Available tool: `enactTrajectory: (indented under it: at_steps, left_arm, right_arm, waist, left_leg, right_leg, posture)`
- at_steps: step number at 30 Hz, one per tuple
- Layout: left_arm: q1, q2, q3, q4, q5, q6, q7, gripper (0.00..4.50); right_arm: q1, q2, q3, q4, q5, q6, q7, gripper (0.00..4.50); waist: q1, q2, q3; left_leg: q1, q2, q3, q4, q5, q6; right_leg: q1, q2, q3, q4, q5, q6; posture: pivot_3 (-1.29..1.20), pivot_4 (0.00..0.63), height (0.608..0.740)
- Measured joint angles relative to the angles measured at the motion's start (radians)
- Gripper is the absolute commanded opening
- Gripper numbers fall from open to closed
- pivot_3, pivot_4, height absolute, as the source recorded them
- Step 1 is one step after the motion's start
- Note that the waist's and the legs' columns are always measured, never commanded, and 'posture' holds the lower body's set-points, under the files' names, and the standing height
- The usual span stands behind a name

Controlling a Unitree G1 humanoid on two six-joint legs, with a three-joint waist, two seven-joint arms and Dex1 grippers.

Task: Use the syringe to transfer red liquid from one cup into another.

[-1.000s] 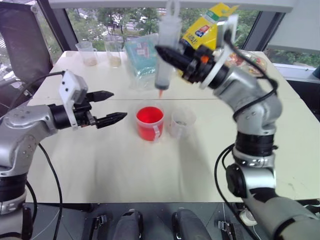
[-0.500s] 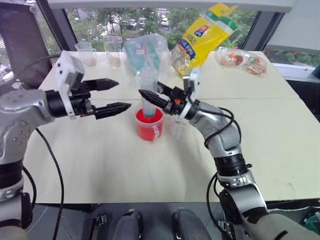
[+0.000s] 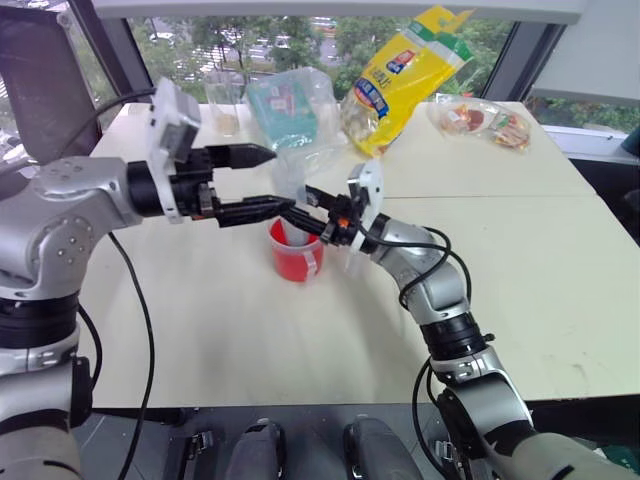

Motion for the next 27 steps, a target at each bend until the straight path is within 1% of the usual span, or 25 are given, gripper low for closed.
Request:
enactTrajectory:
  at_steps: [7,11,15,17,18,21,25,27]
  left_arm:
    - [-0.011,-0.008,-0.004,0.017,0.002,0.008,-0.018,4.50]
    - [-0.024,-0.059,-0.025,0.049,0.024,-0.007,-0.008,4.50]
    - [-0.041,-0.132,-0.055,0.098,0.064,-0.038,0.009,4.50]
    - [-0.053,-0.160,-0.068,0.119,0.085,-0.057,0.016,3.96]
    - [-0.056,-0.173,-0.071,0.130,0.095,-0.067,0.021,3.62]
    - [-0.065,-0.207,-0.072,0.156,0.120,-0.091,0.035,2.17]
    - [-0.073,-0.218,-0.063,0.182,0.137,-0.101,0.052,0.10]
    - [-0.075,-0.222,-0.062,0.183,0.137,-0.101,0.051,0.04]
  right_arm:
    - [-0.001,0.000,0.000,0.019,-0.003,-0.001,-0.007,1.42]
    - [-0.004,0.000,-0.001,0.019,-0.003,0.000,-0.008,1.42]
    - [-0.008,-0.003,-0.004,0.017,-0.003,0.008,-0.014,1.42]
    - [-0.008,-0.010,-0.009,0.017,-0.003,0.013,-0.017,1.42]
    - [-0.008,-0.011,-0.012,0.017,-0.003,0.018,-0.017,1.42]
    - [-0.008,-0.011,-0.015,0.015,-0.003,0.026,-0.018,1.42]
    - [-0.006,-0.016,-0.016,0.001,-0.002,0.036,-0.013,1.42]
    - [-0.006,-0.020,-0.017,-0.005,-0.003,0.040,-0.015,1.42]
  waist:
    - [0.000,0.000,0.000]
    - [0.001,0.000,0.000]
    - [0.002,0.000,0.000]
    - [0.002,0.000,0.000]
    - [0.002,0.000,0.000]
    - [-0.001,0.000,0.000]
    - [0.001,0.000,0.000]
    - [0.001,0.000,0.000]
  left_leg:
    - [0.000,0.000,0.000,0.000,0.000,0.000]
    - [0.000,0.000,0.000,0.001,0.000,0.000]
    - [0.000,0.000,0.000,0.001,0.000,0.000]
    - [0.000,0.000,0.000,0.001,0.000,0.000]
    - [0.000,0.000,0.000,0.001,0.000,0.000]
    - [0.000,0.000,0.000,0.001,0.000,0.000]
    - [0.000,0.000,0.000,0.001,0.000,0.000]
    - [0.000,0.000,0.000,0.001,0.000,0.000]
  right_leg:
    - [0.000,0.000,0.000,0.000,0.000,0.000]
    - [0.000,0.000,0.000,0.001,0.000,0.000]
    - [0.000,0.000,0.000,0.001,0.000,0.000]
    - [0.000,0.000,0.000,0.001,0.000,0.000]
    - [0.000,0.000,0.000,0.001,0.000,0.000]
    - [0.000,0.000,0.000,0.001,0.000,0.000]
    - [0.000,0.000,0.000,0.002,0.000,0.000]
    - [0.000,0.000,0.000,0.002,0.000,0.000]
  posture:
    - [0.00,0.150,0.740]
    - [0.00,0.150,0.740]
    - [0.00,0.150,0.740]
    - [0.00,0.150,0.740]
    - [0.00,0.150,0.740]
    - [0.00,0.150,0.740]
    - [0.00,0.150,0.740]
    - [0.00,0.150,0.740]
